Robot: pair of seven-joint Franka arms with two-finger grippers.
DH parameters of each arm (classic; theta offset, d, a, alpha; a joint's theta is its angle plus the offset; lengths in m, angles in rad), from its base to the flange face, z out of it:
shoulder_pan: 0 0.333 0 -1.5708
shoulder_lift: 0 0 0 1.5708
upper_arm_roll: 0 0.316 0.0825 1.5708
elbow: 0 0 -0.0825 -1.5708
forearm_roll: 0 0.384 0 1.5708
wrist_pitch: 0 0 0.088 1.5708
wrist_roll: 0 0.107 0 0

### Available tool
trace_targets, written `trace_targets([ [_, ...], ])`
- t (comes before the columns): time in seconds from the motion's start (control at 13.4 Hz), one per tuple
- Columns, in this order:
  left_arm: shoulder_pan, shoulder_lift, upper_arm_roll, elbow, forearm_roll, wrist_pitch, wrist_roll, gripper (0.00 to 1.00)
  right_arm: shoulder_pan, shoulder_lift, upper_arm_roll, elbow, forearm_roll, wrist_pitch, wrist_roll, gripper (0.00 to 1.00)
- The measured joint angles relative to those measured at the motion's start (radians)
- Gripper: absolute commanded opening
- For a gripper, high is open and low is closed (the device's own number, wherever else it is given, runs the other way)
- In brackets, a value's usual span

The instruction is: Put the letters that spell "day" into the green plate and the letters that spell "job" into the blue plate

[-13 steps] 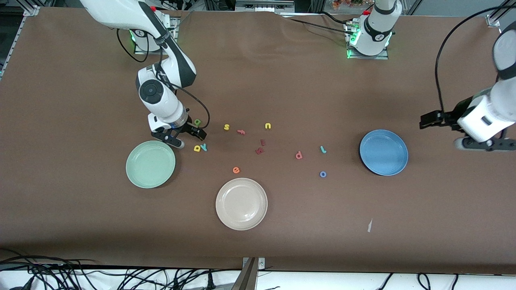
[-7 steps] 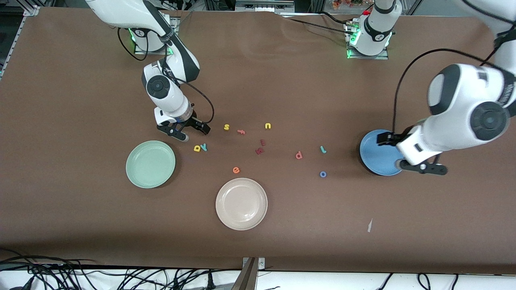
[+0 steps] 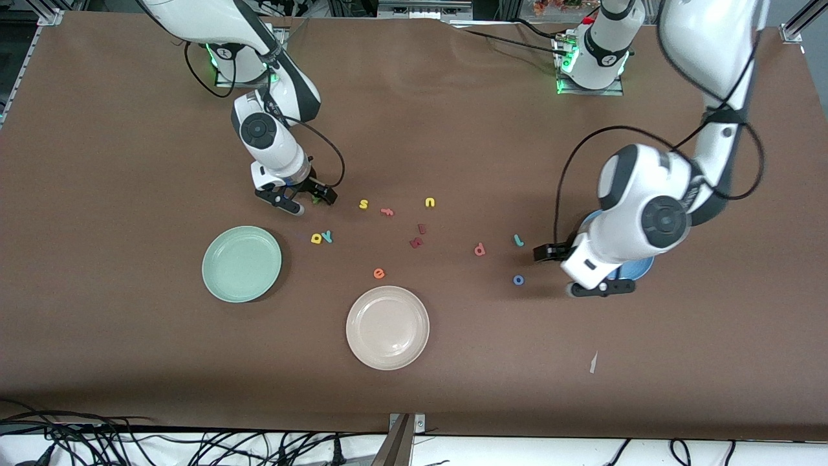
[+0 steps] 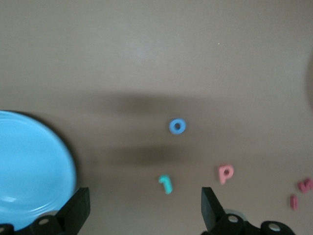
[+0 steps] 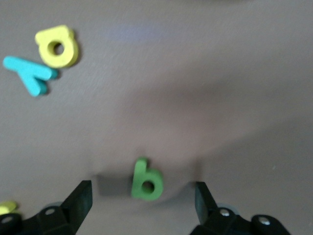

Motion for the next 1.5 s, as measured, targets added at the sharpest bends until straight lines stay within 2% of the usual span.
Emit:
trace_targets([
  [0.3,-0.04,0.029,0.0,-0.12,0.0,0.207,-0.113,1.0,0.0,-0.008,0.011,-0.002,0.0,0.0,0.011,0.8],
  [0.67,-0.078,0.06,0.0,-0.175,0.0,0.25,-0.217,0.96,-0.001,-0.01,0.01,-0.005,0.0,0.005,0.011,0.8],
  [0.82,-0.096,0.067,0.001,-0.194,0.0,0.268,-0.253,0.92,-0.001,-0.01,0.009,-0.008,0.0,0.012,0.008,0.74],
  [0.97,-0.111,0.068,0.001,-0.218,0.002,0.295,-0.285,0.85,-0.001,-0.01,0.007,-0.008,0.0,0.014,0.004,0.54],
  [1.05,-0.119,0.068,0.001,-0.234,0.008,0.317,-0.306,0.83,-0.002,-0.01,0.007,-0.008,0.0,0.015,-0.001,0.5],
  [1.27,-0.136,0.066,0.001,-0.29,0.044,0.384,-0.361,0.71,-0.002,-0.01,-0.002,-0.008,0.0,0.017,-0.017,0.49],
  [1.5,-0.136,0.054,0.002,-0.316,0.06,0.39,-0.366,0.57,-0.005,-0.009,-0.011,-0.009,0.0,0.017,-0.038,0.36],
])
